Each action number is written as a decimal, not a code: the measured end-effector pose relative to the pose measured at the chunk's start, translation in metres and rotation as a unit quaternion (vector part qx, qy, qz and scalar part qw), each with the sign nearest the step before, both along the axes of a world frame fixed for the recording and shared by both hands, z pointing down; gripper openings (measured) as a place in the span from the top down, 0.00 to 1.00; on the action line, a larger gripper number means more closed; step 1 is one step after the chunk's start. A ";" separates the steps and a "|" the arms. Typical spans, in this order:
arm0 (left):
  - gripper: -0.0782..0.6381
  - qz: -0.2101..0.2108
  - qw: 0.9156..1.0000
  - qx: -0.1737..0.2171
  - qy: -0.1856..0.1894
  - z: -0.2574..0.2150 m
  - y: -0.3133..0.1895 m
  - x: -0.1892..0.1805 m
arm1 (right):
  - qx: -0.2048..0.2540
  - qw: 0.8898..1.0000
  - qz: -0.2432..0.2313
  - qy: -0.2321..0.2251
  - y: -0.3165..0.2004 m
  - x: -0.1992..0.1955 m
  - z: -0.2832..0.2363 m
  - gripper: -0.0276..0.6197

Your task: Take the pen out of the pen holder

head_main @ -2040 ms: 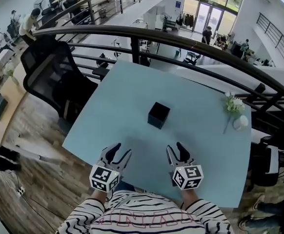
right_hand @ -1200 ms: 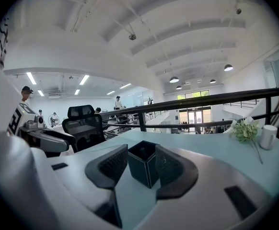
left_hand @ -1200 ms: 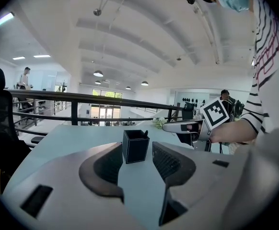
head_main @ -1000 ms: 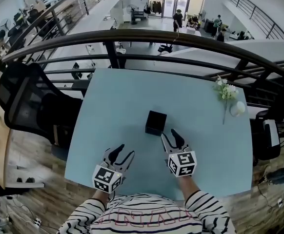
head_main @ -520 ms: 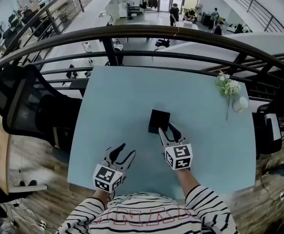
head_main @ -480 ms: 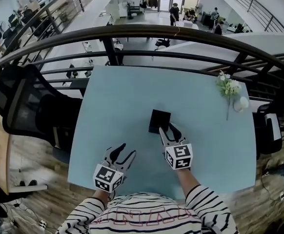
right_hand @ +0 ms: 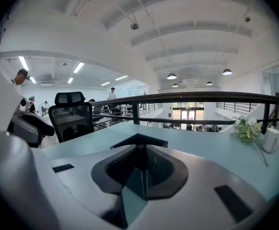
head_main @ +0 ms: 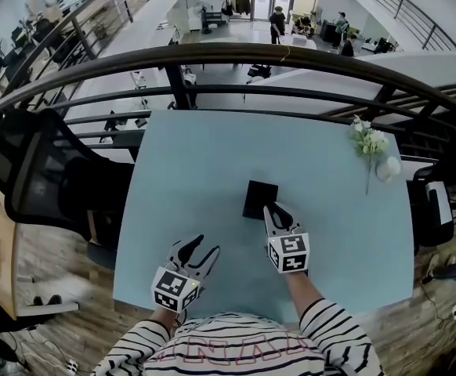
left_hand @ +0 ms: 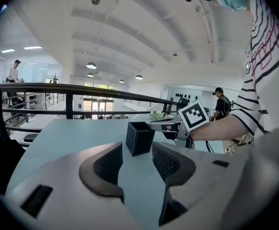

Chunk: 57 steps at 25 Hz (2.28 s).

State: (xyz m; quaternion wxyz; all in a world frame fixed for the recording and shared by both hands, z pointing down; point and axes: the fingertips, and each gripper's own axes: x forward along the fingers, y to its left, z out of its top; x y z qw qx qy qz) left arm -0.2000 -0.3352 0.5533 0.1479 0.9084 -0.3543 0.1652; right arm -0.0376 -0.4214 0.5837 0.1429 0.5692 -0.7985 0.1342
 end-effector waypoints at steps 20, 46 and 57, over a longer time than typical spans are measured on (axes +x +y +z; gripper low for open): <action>0.65 -0.029 0.999 0.019 0.008 -0.014 0.013 0.010 | 0.088 0.994 -0.007 -0.061 0.017 0.020 -0.088 0.85; 0.65 -0.037 0.998 0.044 0.006 -0.025 0.067 0.112 | 0.084 0.992 -0.028 -0.095 0.124 0.106 -0.100 0.85; 0.65 -0.060 0.997 0.051 -0.002 -0.019 0.099 0.139 | 0.069 0.992 -0.040 -0.094 0.161 0.133 -0.083 0.85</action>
